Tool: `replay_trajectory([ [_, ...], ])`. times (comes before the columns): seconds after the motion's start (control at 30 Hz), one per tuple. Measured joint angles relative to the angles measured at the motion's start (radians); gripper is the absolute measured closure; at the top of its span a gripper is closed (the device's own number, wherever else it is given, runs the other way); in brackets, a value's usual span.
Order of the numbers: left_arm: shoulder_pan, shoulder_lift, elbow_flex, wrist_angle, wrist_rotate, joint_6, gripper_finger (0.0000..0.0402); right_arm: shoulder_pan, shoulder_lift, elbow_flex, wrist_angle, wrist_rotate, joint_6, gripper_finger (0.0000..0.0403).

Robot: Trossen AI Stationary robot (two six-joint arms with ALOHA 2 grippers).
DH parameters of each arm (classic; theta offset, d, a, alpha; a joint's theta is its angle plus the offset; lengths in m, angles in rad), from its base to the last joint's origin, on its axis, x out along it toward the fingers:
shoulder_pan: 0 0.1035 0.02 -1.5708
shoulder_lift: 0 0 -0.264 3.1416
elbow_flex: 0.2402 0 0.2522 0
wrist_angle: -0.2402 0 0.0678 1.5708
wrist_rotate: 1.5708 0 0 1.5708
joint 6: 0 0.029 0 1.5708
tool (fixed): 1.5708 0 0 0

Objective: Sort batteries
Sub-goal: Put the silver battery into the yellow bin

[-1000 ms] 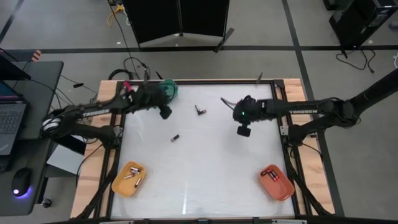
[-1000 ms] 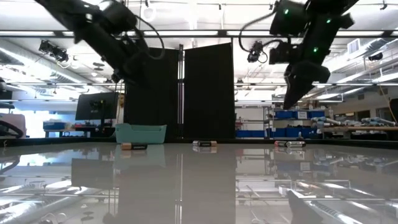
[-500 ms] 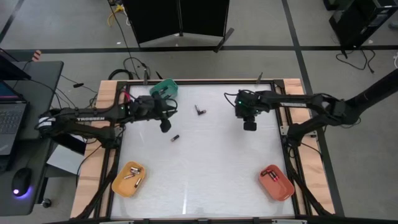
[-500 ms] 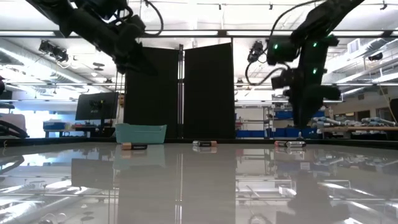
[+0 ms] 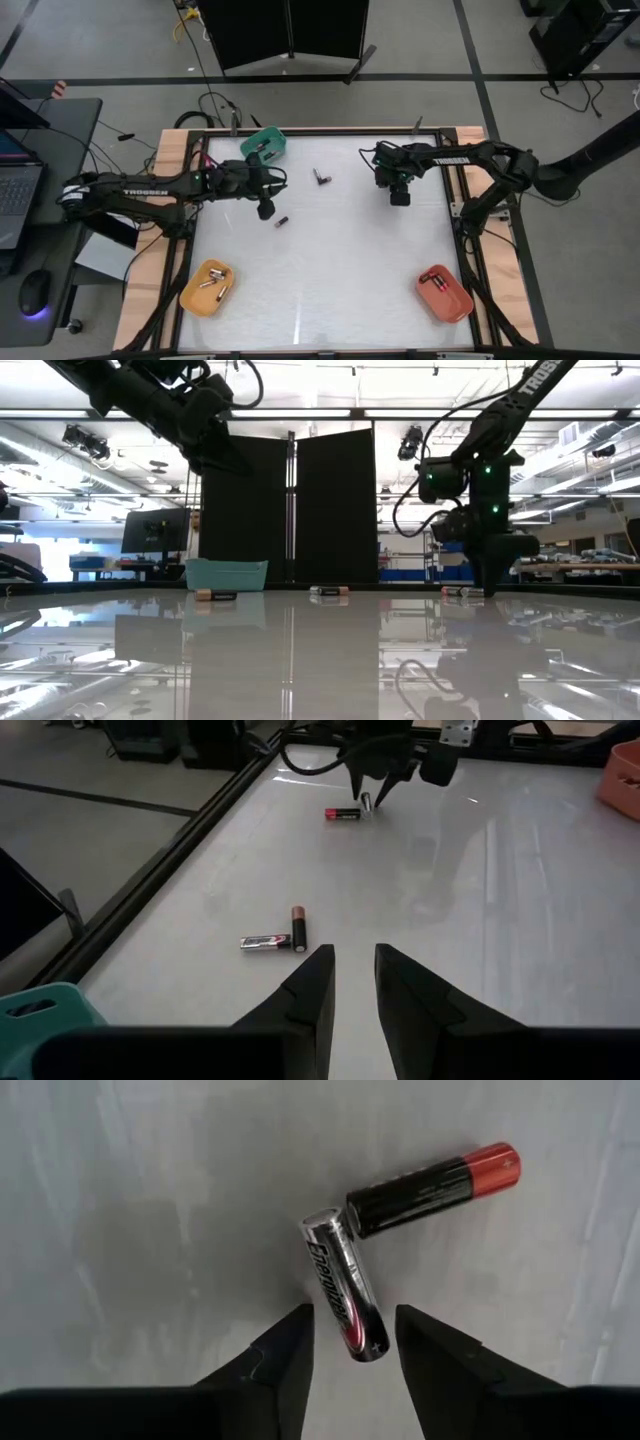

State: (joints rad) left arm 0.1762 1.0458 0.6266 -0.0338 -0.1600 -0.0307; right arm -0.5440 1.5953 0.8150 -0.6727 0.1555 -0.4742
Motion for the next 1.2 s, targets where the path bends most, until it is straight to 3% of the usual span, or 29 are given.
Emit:
replay_trajectory([
  [0.17,-0.002,0.0,0.0,0.005,0.0,0.0,0.0321,-0.004,0.019,0.004,-0.005,-0.009,0.0,0.0273],
  [0.33,-0.002,0.0,0.0,0.021,0.0,-0.003,0.0321,-0.004,0.011,0.002,-0.014,-0.044,0.003,0.0344],
  [0.5,-0.007,0.0,0.0,0.063,0.001,-0.008,0.0321,0.029,0.002,0.002,-0.047,-0.041,0.046,0.0348],
  [0.73,-0.059,0.0,-0.122,0.484,0.047,-0.008,0.0321,0.166,-0.119,-0.004,-0.057,-0.138,0.195,0.0348],
  [0.87,-0.093,0.041,-0.254,0.856,0.049,-0.034,0.0321,0.307,-0.185,-0.004,0.153,-0.186,0.301,0.0348],
  [0.97,-0.11,0.095,-0.312,1.042,0.049,-0.061,0.0321,0.405,-0.193,-0.003,0.392,-0.185,0.377,0.0348],
  [1.2,-0.161,0.223,-0.281,1.107,0.049,-0.071,0.0314,0.56,-0.13,-0.002,0.933,-0.126,0.478,0.0348],
])
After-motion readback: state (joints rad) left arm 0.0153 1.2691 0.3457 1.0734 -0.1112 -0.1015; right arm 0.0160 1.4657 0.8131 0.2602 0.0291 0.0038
